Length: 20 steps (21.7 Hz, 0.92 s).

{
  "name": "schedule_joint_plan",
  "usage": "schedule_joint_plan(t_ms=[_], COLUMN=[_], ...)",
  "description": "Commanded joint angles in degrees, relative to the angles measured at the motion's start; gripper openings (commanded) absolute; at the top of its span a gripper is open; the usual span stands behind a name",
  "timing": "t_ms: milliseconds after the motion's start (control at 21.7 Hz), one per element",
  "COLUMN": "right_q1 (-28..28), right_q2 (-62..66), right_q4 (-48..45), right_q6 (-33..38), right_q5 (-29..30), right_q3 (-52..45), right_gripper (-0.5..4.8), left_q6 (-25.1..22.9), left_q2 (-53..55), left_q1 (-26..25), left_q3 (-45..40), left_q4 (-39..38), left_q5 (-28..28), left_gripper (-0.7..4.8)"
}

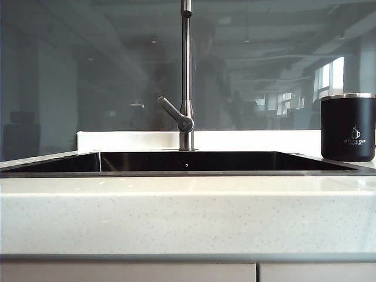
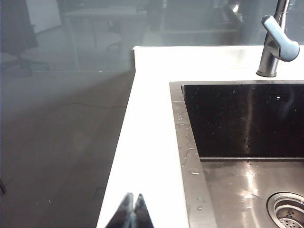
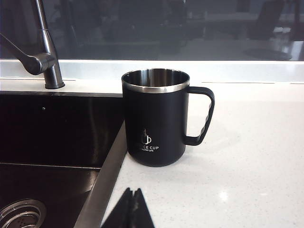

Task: Pick up the mug next to the sink, go to the faucet to get some water, pour the water into the sink, and finally put the mug back to its place.

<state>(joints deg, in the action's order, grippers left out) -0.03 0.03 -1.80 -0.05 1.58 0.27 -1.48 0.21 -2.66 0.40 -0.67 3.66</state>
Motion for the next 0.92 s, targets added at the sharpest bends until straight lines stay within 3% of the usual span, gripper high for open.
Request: schedule_joint_plan(t_ms=[46, 460, 598, 690, 736, 875, 921], right_q1=[0.0, 0.0, 0.0, -0.1, -0.1, -0.1, -0.2], right_q2=[-0.1, -0.1, -0.1, 0.0, 0.1, 0.9, 1.9], right_q4=[-1.0, -1.0, -2.0, -4.3, -6.0, -13.4, -13.6], right_q6=[0.0, 1.3, 16.9, 18.3, 18.2, 17.3, 16.4], right_q5=[0.1, 0.1, 0.1, -0.3, -1.6, -13.9, -15.6], right_q3=[-0.2, -0.2, -0.2, -0.2, -0.2, 0.0, 0.0], right_gripper=[-0.08, -0.08, -0.08, -0.08, -0.08, -0.08, -0.08], left_q6=[0.0, 0.0, 0.0, 0.0, 0.0, 0.0, 0.0], left_q2=[0.0, 0.0, 0.0, 0.0, 0.0, 0.0, 0.0], left_q1=[-0.1, -0.1, -0.1, -0.1, -0.1, -0.1, -0.1], left_q3=[0.2, 0.2, 0.2, 0.2, 0.2, 0.2, 0.2], left_q4=[0.7, 0.7, 0.7, 0.7, 0.7, 0.7, 0.7], left_q5=[0.2, 0.2, 0.2, 0.2, 0.2, 0.2, 0.2], left_gripper=[-0.06, -0.06, -0.06, -0.06, -0.06, -0.06, -0.06])
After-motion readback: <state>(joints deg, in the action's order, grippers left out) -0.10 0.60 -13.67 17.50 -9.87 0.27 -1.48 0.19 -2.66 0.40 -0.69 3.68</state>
